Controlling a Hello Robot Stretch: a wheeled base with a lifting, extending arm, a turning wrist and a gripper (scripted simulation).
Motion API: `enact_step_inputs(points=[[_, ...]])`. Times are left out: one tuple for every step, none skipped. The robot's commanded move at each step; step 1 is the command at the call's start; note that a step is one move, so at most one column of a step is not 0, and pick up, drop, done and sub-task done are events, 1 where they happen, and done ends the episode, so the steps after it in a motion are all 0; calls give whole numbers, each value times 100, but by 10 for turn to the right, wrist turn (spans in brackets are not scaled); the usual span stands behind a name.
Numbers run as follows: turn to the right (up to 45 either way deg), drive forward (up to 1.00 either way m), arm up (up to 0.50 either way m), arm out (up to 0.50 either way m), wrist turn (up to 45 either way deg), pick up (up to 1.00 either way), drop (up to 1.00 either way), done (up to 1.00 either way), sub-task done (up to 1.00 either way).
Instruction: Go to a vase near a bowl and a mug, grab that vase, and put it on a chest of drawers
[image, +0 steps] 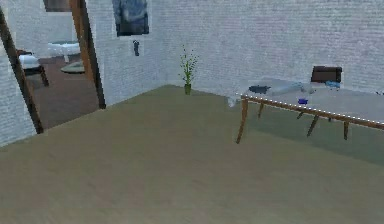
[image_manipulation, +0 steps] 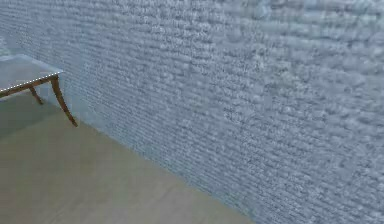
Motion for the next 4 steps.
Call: enact_step_inputs(points=[[-270, 0, 0, 0, 0, 0, 0, 0, 0], [0, 30, 0, 0, 0, 0, 0, 0, 0], [-60, 0, 0, 0, 0, 0, 0, 0, 0], [0, 100, 0, 0, 0, 0, 0, 0, 0]])
